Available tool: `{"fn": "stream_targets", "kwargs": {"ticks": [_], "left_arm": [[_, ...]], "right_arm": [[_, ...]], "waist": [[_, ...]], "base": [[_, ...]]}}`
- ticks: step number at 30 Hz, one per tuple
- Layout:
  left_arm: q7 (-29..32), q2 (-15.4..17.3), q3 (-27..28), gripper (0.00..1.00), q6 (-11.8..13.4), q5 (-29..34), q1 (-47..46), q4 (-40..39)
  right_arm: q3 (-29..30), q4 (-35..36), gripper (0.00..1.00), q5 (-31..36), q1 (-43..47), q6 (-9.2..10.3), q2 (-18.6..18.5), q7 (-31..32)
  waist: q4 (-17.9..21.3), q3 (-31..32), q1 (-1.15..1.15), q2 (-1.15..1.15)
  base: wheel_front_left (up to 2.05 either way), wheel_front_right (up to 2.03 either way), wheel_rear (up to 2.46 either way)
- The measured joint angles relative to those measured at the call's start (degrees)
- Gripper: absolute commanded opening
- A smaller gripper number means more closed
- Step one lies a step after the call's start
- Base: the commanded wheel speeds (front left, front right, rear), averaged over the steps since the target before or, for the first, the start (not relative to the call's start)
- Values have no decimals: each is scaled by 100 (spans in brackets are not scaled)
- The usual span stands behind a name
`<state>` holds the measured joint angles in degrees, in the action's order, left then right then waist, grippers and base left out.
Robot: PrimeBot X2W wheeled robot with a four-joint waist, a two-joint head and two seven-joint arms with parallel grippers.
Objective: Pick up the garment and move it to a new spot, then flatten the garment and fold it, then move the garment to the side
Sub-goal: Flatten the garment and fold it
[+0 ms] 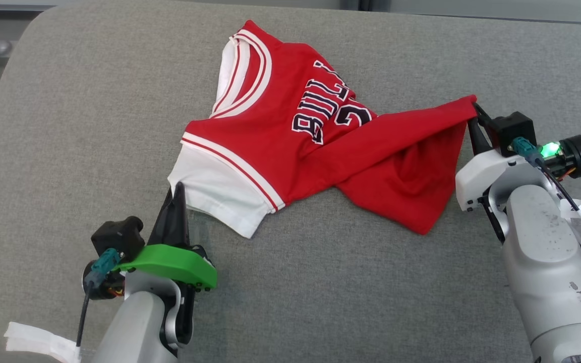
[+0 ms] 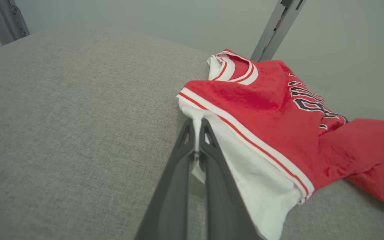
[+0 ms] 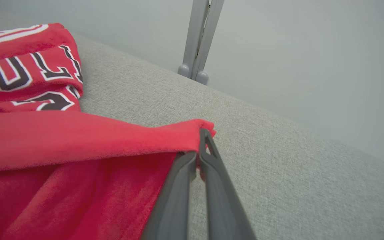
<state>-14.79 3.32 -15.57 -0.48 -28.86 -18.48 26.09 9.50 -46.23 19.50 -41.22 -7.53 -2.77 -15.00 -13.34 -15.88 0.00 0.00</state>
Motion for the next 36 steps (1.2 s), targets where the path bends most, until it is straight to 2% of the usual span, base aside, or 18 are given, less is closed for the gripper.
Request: {"fn": "stream_targets", "kwargs": {"ticks": [6,7,11,20,28,31,36], "left_arm": [[-18,74,363,0,-119,126,-69,-786],[-23,113,509,0,-182,176,-73,-1134],[-24,176,728,0,-290,182,-73,-1846],[175,679,1012,0,-288,376,-40,-3521],[977,1156,1061,0,-193,535,-170,-5134],[1318,1319,1047,0,-205,535,-457,-5444],[1793,1582,984,0,-294,548,-904,-5473]], "right_arm": [[-419,868,0,-296,42,0,-41,0],[-601,1240,0,-447,142,0,-112,0],[-893,1978,0,-762,419,0,-297,-1],[-1324,3481,0,-1362,1209,0,-632,24],[-1282,5566,0,-1626,1640,0,-1084,759],[-1183,6345,0,-1626,1745,0,-1188,1118],[-1094,7043,0,-1658,1833,0,-1372,1640]], "waist": [[159,148,0,0],[231,240,0,0],[391,454,0,0],[809,1102,0,0],[1297,1593,0,0],[1469,1693,0,0],[1679,1763,0,0]], "base": [[0,0,0],[0,0,0],[0,0,0],[0,0,0],[0,0,0],[0,0,0],[0,0,0]]}}
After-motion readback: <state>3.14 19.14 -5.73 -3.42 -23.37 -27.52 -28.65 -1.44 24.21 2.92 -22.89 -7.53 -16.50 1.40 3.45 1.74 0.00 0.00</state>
